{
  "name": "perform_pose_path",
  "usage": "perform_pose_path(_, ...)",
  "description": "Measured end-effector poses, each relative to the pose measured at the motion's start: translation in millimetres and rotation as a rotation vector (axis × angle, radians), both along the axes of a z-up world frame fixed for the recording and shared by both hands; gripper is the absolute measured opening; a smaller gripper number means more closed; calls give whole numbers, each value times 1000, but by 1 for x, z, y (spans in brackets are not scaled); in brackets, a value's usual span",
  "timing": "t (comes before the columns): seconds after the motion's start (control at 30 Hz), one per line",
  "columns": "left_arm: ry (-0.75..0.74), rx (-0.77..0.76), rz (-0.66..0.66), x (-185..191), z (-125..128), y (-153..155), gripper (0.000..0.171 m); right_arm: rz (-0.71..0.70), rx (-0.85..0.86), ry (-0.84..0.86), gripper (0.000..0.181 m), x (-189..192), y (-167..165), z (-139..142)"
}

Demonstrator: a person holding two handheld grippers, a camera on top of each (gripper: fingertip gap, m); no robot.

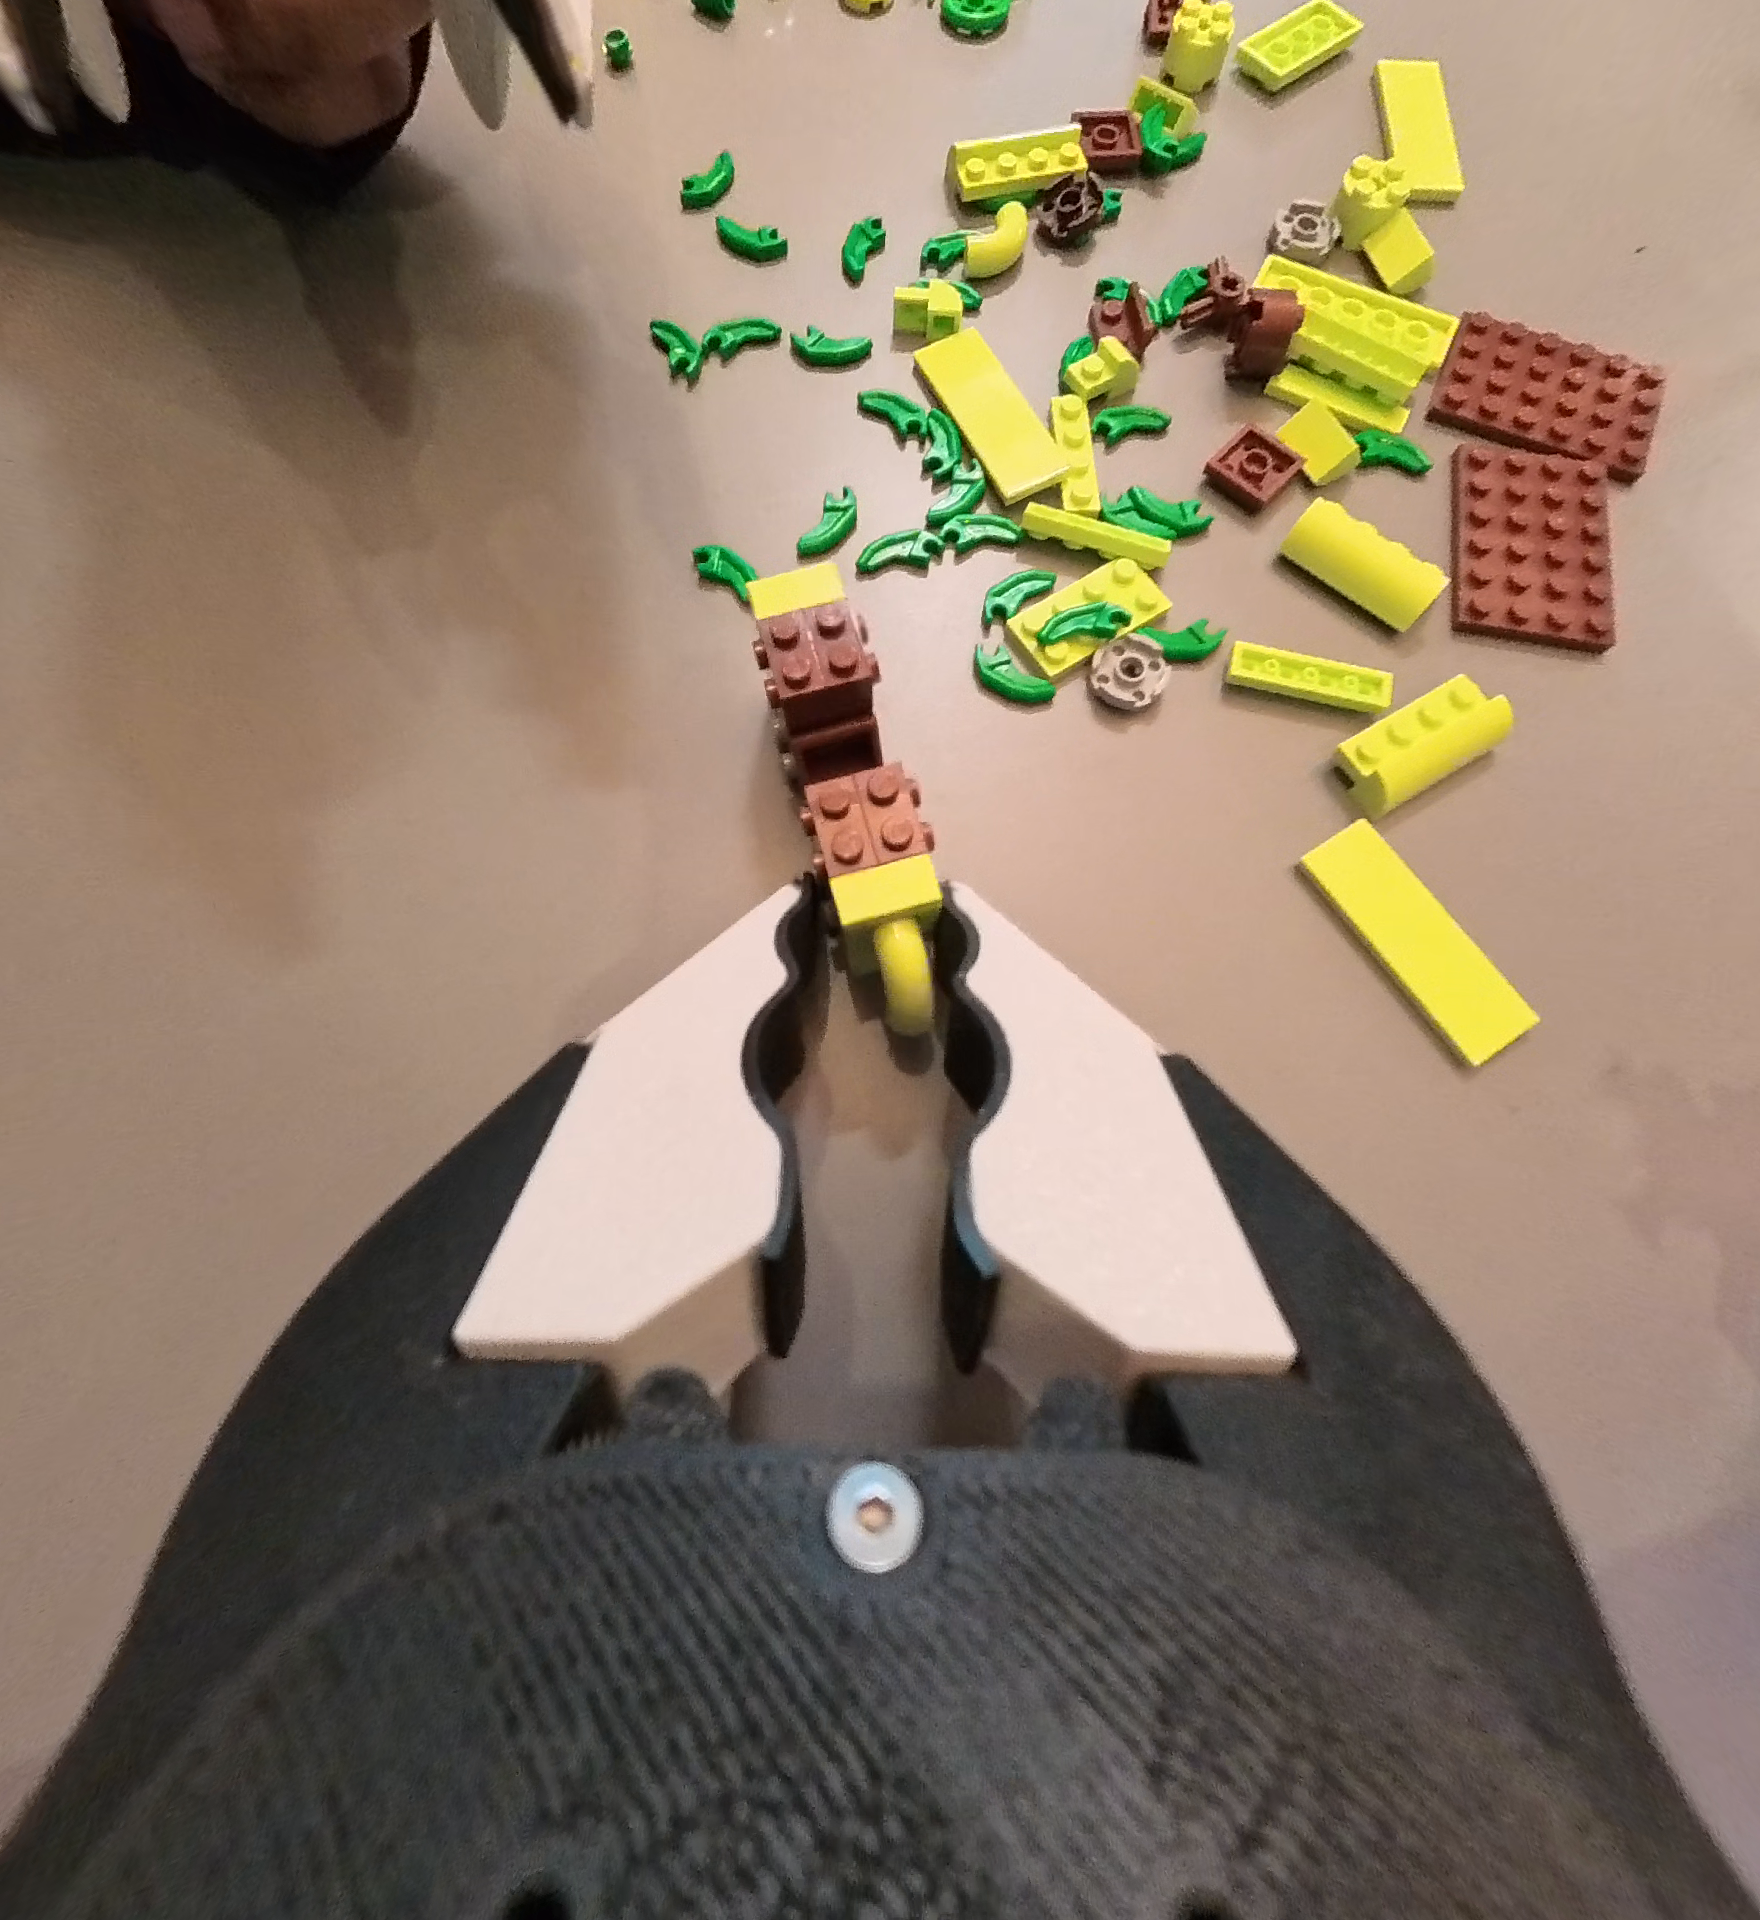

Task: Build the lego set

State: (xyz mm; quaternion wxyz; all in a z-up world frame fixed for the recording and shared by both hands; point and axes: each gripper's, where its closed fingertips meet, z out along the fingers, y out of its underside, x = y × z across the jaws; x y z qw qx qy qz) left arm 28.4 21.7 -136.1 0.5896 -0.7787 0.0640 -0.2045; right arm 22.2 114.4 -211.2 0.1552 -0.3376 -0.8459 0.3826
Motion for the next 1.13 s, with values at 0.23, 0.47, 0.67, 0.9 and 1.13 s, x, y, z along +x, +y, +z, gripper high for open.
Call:
perform_pose_path(0.23,5,24,54,-13,4,-3,55,-7,33,40,18,6,10,1)
perform_pose_path(0.47,25,48,128,-32,10,-9,51,-21,46,63,40,6,14,2)
perform_pose_path(0.67,111,96,474,-112,28,-43,48,-68,-27,140,55,2,20,19)
perform_pose_path(0.9,34,74,903,-221,22,-141,40,-167,-163,254,57,-5,36,47)
perform_pose_path(1.13,186,-118,962,-232,-9,-143,29,-192,-128,254,55,-8,38,43)
